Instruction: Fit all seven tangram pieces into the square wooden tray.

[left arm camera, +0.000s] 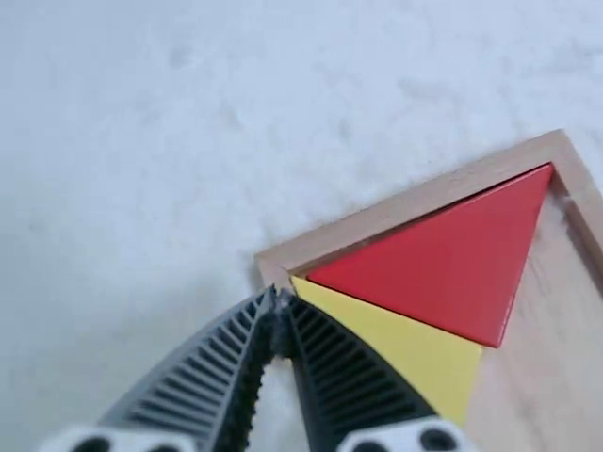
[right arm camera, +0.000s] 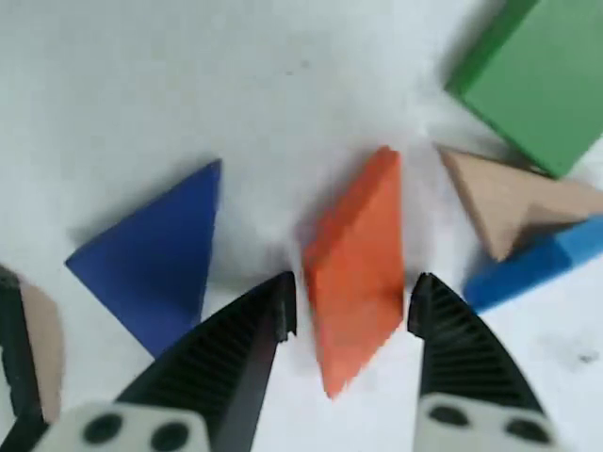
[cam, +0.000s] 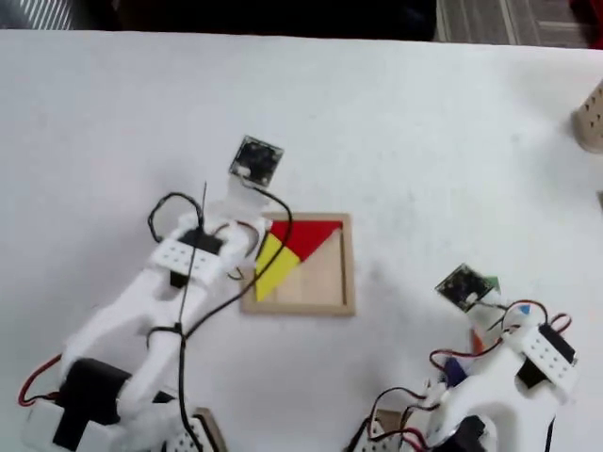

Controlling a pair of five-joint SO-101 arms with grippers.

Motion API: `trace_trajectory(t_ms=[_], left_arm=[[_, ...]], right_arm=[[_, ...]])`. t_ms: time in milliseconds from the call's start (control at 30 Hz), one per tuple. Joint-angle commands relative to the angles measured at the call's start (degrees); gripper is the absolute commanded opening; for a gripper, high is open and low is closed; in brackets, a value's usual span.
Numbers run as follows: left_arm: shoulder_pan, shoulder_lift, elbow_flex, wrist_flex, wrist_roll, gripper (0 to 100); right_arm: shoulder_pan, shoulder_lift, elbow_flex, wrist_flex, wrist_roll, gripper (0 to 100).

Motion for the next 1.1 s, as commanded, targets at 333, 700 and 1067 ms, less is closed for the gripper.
trace_trajectory(t_ms=[333, 700, 1067], left_arm=[[-0.4, -2.8, -0.3, -1.4, -0.6, 2], [-0.5, -2.8, -0.3, -1.1, -0.6, 2], [-0.5, -2.8, -0.3, -1.4, -0.2, 2]], right_arm=[[0.7, -5.4, 0.9, 5.1, 0.8, 18.2], [0.6, 8.3, 0.5, -8.0, 1.0, 17.4], [0.9, 4.7, 0.5, -8.0, 0.8, 2.5]])
